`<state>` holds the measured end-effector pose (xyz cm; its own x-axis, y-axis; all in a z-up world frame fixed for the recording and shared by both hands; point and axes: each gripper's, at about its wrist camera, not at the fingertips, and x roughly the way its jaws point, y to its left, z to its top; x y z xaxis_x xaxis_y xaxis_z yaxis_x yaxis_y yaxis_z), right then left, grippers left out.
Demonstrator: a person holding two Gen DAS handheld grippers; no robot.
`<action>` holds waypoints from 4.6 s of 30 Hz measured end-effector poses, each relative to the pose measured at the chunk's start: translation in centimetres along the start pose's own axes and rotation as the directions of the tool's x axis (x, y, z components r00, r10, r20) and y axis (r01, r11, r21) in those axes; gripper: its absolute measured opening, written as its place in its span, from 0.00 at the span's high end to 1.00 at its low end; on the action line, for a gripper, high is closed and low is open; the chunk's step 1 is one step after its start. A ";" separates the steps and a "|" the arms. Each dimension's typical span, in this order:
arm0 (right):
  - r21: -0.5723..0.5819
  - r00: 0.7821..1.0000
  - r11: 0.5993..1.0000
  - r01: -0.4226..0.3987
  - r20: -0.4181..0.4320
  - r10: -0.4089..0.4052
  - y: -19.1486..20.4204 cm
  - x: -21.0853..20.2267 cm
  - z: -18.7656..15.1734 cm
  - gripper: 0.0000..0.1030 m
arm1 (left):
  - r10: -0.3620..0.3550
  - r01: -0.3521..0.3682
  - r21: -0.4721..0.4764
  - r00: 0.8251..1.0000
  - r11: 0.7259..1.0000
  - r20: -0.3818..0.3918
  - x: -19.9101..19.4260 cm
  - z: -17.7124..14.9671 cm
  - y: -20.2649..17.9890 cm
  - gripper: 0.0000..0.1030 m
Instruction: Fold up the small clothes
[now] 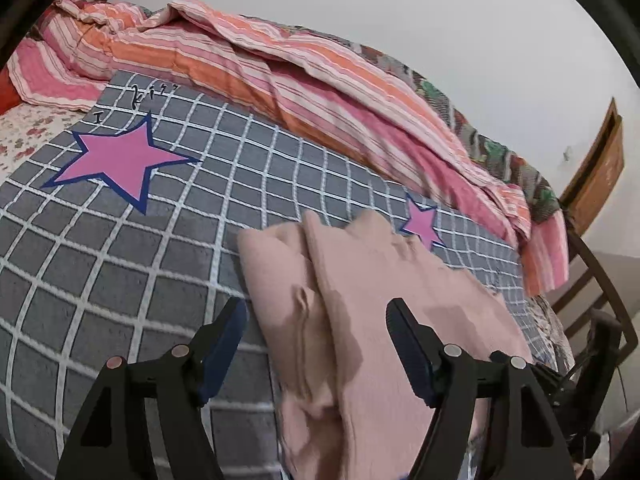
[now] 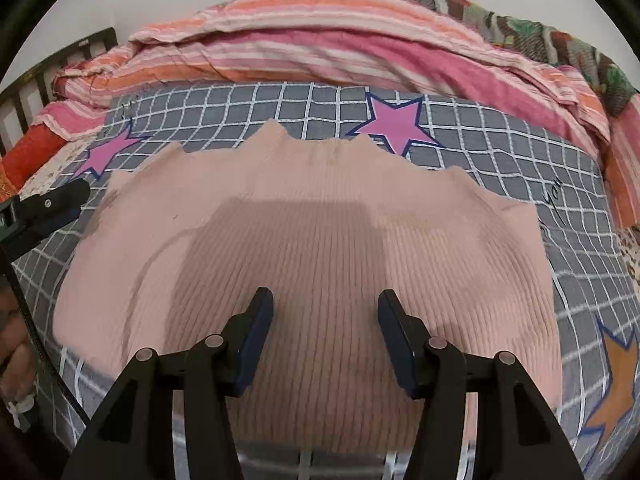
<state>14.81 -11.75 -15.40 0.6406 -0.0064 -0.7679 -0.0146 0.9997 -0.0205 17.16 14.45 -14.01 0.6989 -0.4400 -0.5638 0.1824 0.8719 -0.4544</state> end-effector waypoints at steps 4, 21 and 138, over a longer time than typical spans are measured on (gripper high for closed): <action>-0.012 1.000 1.000 0.000 0.016 0.001 0.4 -1.0 -2.6 0.47 | 0.013 -0.014 0.039 1.000 0.999 0.010 -0.7 -1.7 -0.5 0.29; 0.099 0.971 0.984 -0.148 0.202 0.126 -6.6 -5.3 -1.5 0.47 | -0.120 0.116 -0.065 0.991 0.991 -0.052 -2.3 -9.2 -0.5 0.28; 0.403 0.894 0.805 -0.436 0.096 0.437 -21.2 5.5 1.1 0.56 | -0.004 0.002 0.089 1.000 0.996 0.027 8.1 -1.2 -10.0 0.29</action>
<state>19.46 -32.93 -18.46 0.6399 0.4333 -0.6346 0.0180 0.8171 0.5762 20.10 1.91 -14.86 0.7166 -0.4377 -0.5430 0.2443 0.8868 -0.3924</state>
